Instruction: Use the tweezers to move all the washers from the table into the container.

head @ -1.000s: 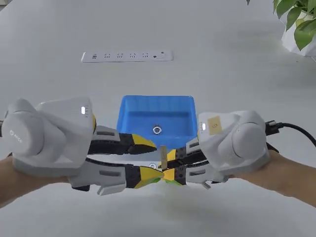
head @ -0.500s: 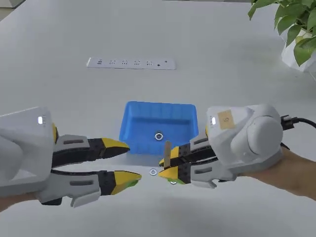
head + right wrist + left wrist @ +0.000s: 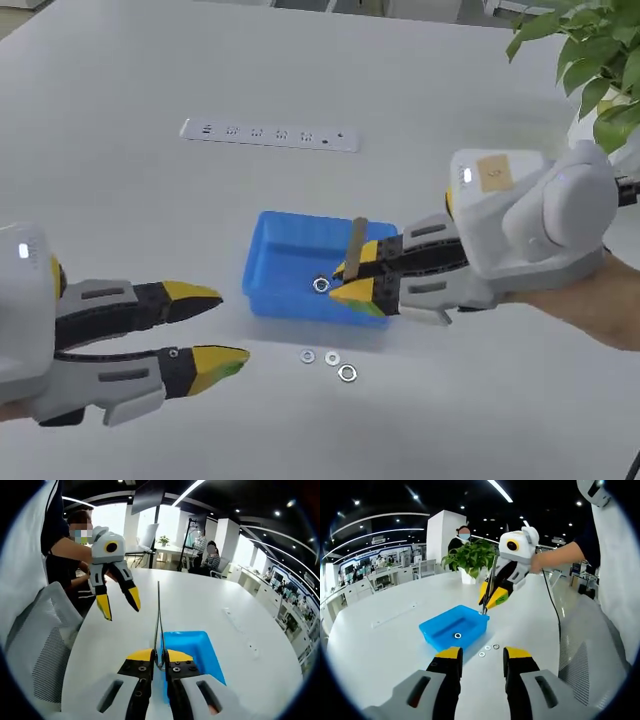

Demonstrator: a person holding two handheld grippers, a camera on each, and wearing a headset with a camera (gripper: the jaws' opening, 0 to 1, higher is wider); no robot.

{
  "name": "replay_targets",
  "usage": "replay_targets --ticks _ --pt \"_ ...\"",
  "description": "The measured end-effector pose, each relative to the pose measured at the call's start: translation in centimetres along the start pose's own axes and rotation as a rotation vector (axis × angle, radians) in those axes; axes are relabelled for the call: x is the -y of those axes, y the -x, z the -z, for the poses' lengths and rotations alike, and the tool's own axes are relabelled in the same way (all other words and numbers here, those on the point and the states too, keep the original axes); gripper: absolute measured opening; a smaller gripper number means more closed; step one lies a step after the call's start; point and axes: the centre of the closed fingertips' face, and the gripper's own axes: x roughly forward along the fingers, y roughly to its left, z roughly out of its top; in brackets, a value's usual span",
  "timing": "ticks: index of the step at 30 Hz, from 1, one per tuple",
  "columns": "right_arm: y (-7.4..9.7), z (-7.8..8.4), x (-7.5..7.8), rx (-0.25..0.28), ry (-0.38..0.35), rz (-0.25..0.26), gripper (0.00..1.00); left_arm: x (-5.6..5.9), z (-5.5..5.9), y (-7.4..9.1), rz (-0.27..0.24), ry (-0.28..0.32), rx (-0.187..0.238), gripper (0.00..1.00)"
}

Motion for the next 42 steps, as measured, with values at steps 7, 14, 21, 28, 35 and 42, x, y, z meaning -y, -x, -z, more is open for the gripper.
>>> replay_targets --ticks 7,14,21,28,35,42 --pt "-0.3 -0.1 2.1 -0.003 0.006 0.028 0.09 -0.6 0.4 0.6 -0.026 0.04 0.015 0.35" --pt "-2.6 1.6 4.2 -0.017 -0.006 0.048 0.09 -0.6 0.4 1.2 -0.037 0.072 0.035 0.38" --pt "-4.9 3.4 5.6 -0.042 -0.04 0.058 0.09 -1.4 1.1 2.1 -0.068 0.088 0.016 0.42" --pt "-6.7 4.7 5.2 -0.066 -0.052 0.032 0.09 -1.6 1.3 2.2 -0.083 0.099 0.007 0.44" --pt "-7.2 5.7 4.6 -0.085 -0.059 0.022 0.1 -1.3 1.1 1.8 -0.08 0.1 0.006 0.54" --pt "-7.1 6.1 4.6 -0.09 -0.07 0.022 0.1 -1.8 0.8 2.0 -0.105 0.09 -0.003 0.68"
